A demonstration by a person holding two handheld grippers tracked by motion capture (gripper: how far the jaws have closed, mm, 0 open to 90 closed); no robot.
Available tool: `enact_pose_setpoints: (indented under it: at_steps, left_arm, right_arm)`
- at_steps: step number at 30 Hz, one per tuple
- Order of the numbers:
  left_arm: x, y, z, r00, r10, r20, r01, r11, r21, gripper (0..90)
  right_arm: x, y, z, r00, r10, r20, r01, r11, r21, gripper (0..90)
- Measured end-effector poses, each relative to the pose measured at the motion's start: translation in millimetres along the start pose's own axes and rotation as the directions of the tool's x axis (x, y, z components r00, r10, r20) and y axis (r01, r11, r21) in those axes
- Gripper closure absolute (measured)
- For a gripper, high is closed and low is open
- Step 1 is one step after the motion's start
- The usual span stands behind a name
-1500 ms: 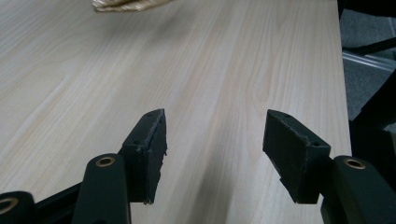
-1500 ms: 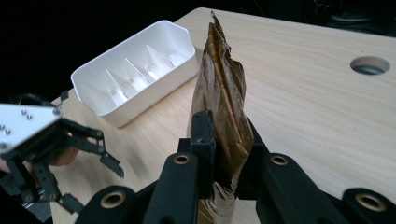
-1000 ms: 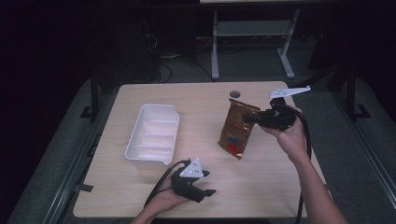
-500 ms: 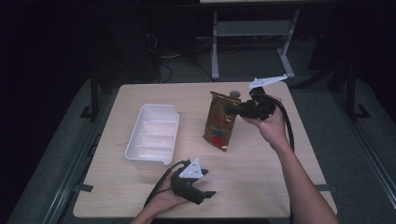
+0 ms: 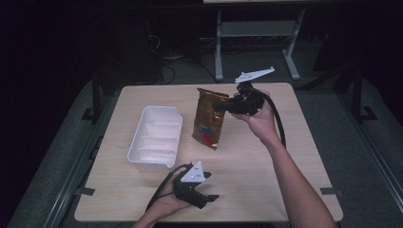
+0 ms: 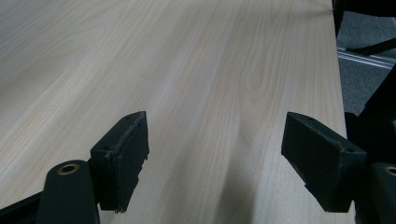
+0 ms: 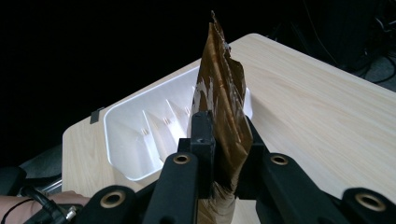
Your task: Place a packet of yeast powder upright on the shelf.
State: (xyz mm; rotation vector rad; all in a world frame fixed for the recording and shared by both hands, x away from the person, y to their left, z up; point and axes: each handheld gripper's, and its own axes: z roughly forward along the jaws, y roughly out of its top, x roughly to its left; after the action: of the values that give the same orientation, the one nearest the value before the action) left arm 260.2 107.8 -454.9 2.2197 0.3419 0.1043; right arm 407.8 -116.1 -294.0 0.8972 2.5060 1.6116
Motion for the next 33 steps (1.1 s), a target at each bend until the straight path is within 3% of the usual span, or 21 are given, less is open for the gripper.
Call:
enact_pose_setpoints:
  at_steps: [17,33]
  left_arm:
    - [1.3,-0.9,-2.1,1.0000,0.001,0.002,-0.001,1.0000,-0.003,22.4]
    - [0.7,-0.9,-2.8,1.0000,0.000,0.006,0.000,1.0000,-0.010,22.4]
  right_arm:
    - [21.4,21.5,38.0,0.9937,-0.054,-0.098,0.054,0.999,-0.008,81.5]
    - [36.3,33.9,66.1,0.9860,-0.068,-0.152,0.068,0.998,-0.004,81.4]
